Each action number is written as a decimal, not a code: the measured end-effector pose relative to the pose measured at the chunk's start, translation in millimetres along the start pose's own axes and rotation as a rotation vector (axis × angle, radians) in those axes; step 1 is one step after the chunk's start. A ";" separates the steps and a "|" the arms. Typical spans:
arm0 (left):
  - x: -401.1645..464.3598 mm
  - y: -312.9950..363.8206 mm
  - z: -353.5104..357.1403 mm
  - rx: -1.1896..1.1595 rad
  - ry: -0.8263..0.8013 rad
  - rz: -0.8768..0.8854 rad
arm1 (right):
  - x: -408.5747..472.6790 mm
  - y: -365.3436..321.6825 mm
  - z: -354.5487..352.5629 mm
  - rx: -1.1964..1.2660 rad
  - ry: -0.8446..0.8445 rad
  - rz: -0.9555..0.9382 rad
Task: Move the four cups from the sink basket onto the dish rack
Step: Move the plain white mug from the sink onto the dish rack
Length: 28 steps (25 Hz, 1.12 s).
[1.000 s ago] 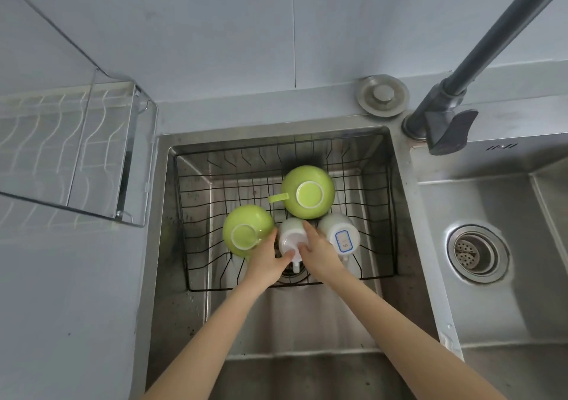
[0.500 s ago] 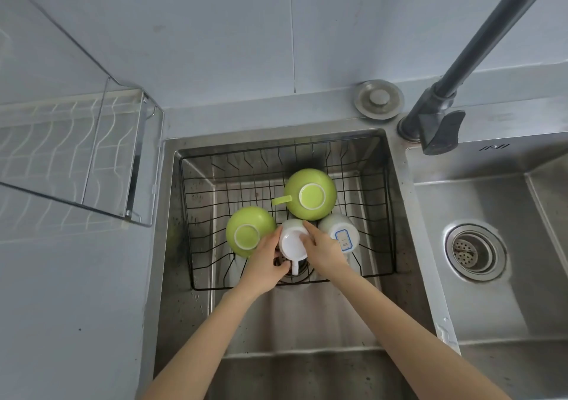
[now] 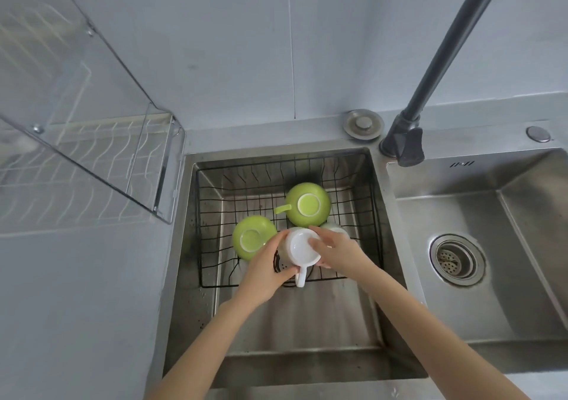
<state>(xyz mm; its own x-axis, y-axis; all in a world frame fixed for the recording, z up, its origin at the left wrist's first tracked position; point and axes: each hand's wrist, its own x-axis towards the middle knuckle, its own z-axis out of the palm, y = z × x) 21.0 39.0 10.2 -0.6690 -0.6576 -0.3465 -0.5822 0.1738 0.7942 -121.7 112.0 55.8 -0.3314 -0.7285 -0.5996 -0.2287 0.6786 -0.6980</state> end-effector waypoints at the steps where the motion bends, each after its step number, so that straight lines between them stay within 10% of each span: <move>1: -6.0 2.9 -1.4 -0.005 0.011 0.011 | -8.8 -2.0 -4.1 -0.031 -0.023 -0.023; 8: -53.1 24.4 -19.0 -0.001 0.074 0.106 | -60.6 -3.7 -13.6 -0.086 -0.238 -0.280; 28: -172.1 65.3 -215.2 0.144 0.467 0.423 | -149.0 -179.1 61.6 -0.085 0.133 -0.811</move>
<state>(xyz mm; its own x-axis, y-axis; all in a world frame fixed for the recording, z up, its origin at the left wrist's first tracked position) 197.5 5.8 229.1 -0.6013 -0.7550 0.2615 -0.3903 0.5631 0.7284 25.0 93.2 246.0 -0.1376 -0.9815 0.1331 -0.5101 -0.0450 -0.8590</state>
